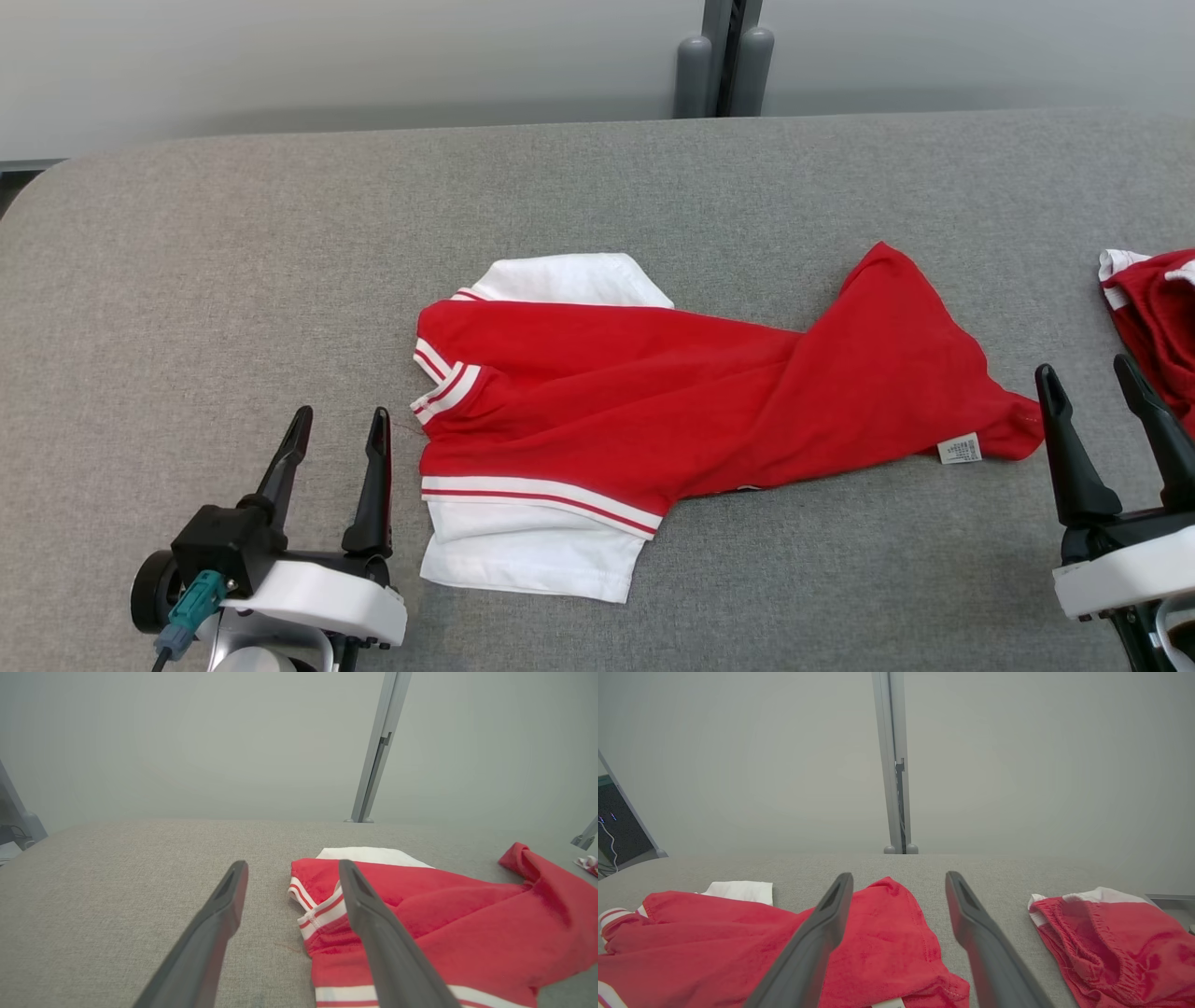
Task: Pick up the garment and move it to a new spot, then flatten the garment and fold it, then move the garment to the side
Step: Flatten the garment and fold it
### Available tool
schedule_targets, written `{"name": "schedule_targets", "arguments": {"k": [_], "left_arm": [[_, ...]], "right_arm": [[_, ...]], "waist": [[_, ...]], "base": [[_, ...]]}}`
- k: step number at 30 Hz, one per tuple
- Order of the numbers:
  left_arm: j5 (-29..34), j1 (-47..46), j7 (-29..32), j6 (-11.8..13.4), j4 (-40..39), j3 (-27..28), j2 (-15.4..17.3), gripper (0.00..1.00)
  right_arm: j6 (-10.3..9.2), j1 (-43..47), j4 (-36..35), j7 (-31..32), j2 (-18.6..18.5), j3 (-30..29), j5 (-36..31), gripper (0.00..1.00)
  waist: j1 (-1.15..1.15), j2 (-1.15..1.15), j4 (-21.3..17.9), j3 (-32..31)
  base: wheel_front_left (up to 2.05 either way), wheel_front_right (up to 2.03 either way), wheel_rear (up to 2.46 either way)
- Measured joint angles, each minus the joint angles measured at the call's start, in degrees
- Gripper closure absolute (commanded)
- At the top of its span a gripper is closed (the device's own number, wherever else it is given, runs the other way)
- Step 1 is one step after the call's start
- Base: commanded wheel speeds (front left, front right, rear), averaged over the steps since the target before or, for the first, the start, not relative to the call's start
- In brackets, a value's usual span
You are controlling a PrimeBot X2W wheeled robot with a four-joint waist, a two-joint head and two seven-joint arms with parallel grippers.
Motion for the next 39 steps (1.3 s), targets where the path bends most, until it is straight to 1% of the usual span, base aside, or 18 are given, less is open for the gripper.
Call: {"name": "schedule_targets", "arguments": {"k": [7,11,16,20,23,25,26,27,33,39], "left_arm": [[-0.01,-0.15,1.16,-0.15,0.36,-0.87,0.65,0.0],[-0.52,-0.39,3.77,-2.25,2.85,-2.77,1.03,0.0],[-3.3,0.12,8.18,-4.93,8.28,-5.27,-0.36,0.0],[-4.65,0.85,10.05,-5.72,12.76,-6.1,-1.04,0.0],[-5.37,0.29,10.32,-6.38,15.05,-6.02,-1.31,0.0],[-6.05,-0.5,10.72,-7.27,16.17,-6.14,-1.4,0.0],[-6.23,-0.71,10.76,-7.71,16.57,-6.23,-1.48,0.61],[-6.23,-0.97,10.76,-7.77,16.93,-6.23,-1.44,1.0],[-6.55,-2.01,10.37,-8.17,18.25,-6.46,-1.52,1.0],[-6.37,-3.03,9.6,-8.25,18.47,-6.83,-1.29,1.0]], "right_arm": [[0.0,0.49,-0.05,0.49,0.04,-0.04,0.09,0.0],[0.0,0.49,0.59,0.8,0.16,0.89,0.35,0.0],[0.0,0.75,2.15,0.78,0.53,1.33,1.04,0.0],[0.0,0.82,3.75,0.46,0.64,1.89,1.62,0.0],[0.0,0.84,5.25,0.27,0.55,1.93,2.14,0.0],[0.0,0.84,5.87,-0.18,0.46,1.86,2.63,0.0],[0.0,0.83,6.37,-0.21,0.44,1.71,2.71,0.0],[0.0,0.85,6.86,-0.23,0.36,1.6,2.77,0.0],[-0.01,0.82,9.87,-0.75,-0.31,0.67,4.2,0.0],[-0.01,-0.99,14.8,-0.8,-2.37,1.03,6.61,0.0]], "waist": [[0.0,0.0,0.21,-0.12],[0.0,0.0,0.28,0.11],[0.0,0.0,0.0,0.68],[0.0,0.0,-0.4,1.37],[0.0,0.0,-0.7,1.77],[0.0,0.0,-0.87,2.01],[0.0,0.0,-0.95,2.07],[0.0,0.0,-1.03,2.12],[0.0,0.0,-1.16,2.59],[0.0,0.0,-0.99,3.87]], "base": [[0.0,0.0,0.0],[0.0,0.0,0.0],[0.0,0.0,0.0],[0.0,0.0,0.0],[0.0,0.0,0.0],[0.0,0.0,0.0],[0.0,0.0,0.0],[0.0,0.0,0.0],[0.0,0.0,0.0],[0.0,0.0,0.0]]}}
